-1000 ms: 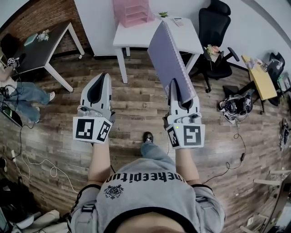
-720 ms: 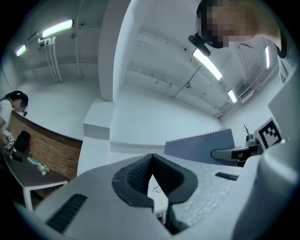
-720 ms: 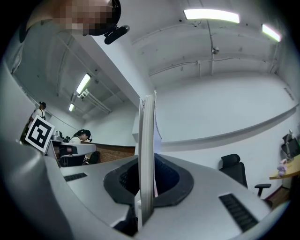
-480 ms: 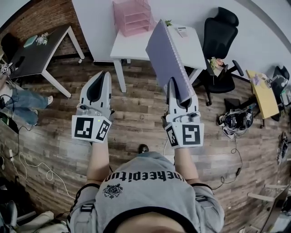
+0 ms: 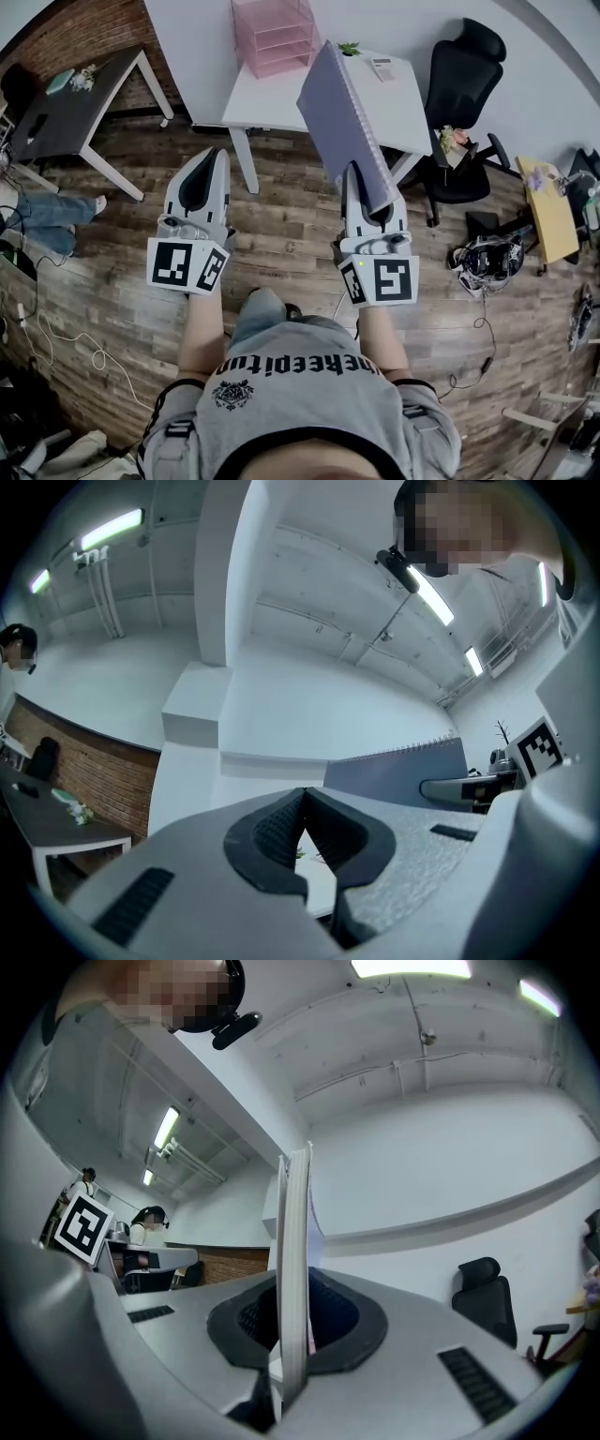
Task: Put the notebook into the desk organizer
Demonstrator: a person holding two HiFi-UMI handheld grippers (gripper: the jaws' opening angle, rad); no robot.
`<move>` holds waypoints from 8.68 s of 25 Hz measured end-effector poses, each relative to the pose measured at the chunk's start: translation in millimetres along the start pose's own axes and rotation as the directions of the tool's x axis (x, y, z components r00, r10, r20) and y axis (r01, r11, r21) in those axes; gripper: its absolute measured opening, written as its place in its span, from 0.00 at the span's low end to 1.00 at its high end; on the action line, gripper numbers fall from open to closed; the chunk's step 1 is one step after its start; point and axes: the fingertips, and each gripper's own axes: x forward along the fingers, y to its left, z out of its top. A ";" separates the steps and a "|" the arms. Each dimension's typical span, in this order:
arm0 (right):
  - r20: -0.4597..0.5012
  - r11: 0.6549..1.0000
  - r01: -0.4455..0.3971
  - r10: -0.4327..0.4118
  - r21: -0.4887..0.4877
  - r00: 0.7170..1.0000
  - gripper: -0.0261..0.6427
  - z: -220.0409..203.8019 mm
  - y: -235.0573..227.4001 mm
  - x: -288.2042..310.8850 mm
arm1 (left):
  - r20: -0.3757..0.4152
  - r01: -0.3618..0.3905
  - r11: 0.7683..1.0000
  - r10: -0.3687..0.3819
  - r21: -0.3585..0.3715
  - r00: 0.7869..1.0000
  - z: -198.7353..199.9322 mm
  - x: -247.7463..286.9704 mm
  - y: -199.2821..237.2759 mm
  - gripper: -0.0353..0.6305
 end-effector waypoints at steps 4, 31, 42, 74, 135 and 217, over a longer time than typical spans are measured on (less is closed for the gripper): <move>-0.006 1.000 0.000 0.000 0.001 1.000 0.08 -14.8 -7.9 21.5 | -0.004 0.000 1.000 0.000 -0.007 1.000 -13.9 21.5 13.3 0.06; 0.012 0.995 0.094 -0.094 -0.028 0.995 0.08 -84.0 -71.3 283.2 | 0.024 0.099 0.995 -0.099 0.001 0.995 -74.8 257.5 177.1 0.06; 0.001 0.990 0.129 -0.129 -0.053 0.992 0.08 -109.9 -80.3 343.2 | 0.012 0.120 0.993 -0.120 -0.008 0.993 -103.3 305.7 223.5 0.06; -0.173 0.805 -0.257 0.193 -0.534 0.966 0.08 -182.5 -158.1 460.8 | -0.028 -0.162 0.986 0.163 0.042 0.986 -144.2 387.6 256.1 0.06; -0.386 0.610 -0.408 0.176 -0.679 0.906 0.09 -332.0 -138.4 685.1 | -0.084 -0.325 0.940 0.334 0.103 0.939 -178.1 440.3 317.8 0.06; -0.890 0.312 -0.949 0.445 0.047 0.102 0.39 -388.0 -69.3 694.9 | -0.102 -0.109 0.994 0.109 0.005 0.989 -211.4 489.2 454.3 0.06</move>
